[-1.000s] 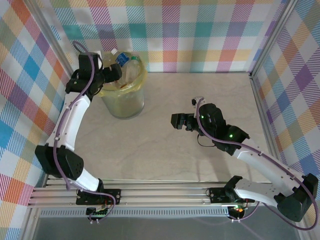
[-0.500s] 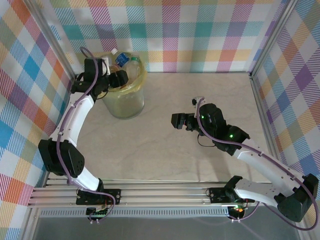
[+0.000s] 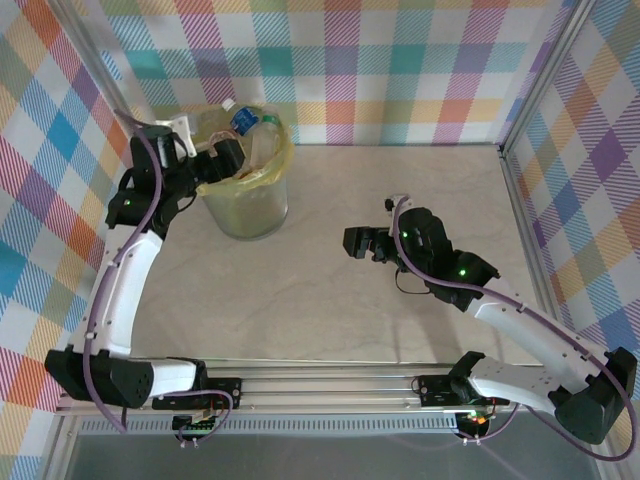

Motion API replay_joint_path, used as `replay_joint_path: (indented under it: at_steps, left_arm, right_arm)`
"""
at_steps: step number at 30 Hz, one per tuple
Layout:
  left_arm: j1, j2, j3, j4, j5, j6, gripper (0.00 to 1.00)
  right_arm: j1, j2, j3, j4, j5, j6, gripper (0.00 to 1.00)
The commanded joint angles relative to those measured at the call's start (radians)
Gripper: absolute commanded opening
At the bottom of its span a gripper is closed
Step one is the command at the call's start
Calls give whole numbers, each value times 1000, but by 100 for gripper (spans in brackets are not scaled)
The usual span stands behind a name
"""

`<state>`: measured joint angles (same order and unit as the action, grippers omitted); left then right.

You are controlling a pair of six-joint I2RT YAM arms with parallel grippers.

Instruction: Put the plastic bottles in the bin

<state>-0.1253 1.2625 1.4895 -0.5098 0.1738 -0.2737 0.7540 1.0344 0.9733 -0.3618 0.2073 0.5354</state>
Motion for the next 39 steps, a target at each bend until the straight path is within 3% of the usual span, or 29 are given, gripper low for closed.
replay_joint_path:
  at_steps: [1, 7, 13, 16, 21, 29, 39]
  left_arm:
    - [8, -108, -43, -23, -63, -3, 99]
    - [8, -339, -279, -9, -227, -37, 100]
    - [7, -546, -606, 95, -322, -41, 100]
    - [9, -619, -740, 177, -339, -25, 100]
    - [8, -683, -938, 367, -380, 15, 100]
    - [8, -583, -1128, 644, -384, 104, 100]
    - [10, -351, -1204, 931, -398, 246, 100]
  right_arm:
    - [7, -39, 17, -86, 93, -7, 100]
    - [5, -111, -11, -181, 260, -55, 100]
    - [5, -205, -134, -114, 407, -139, 100]
    - [3, -240, -194, -104, 561, -109, 100]
    - [-18, -279, -279, -46, 685, -107, 100]
    - [-159, -257, -387, 123, 660, -229, 100]
    - [-357, -172, -561, 532, 430, -414, 100]
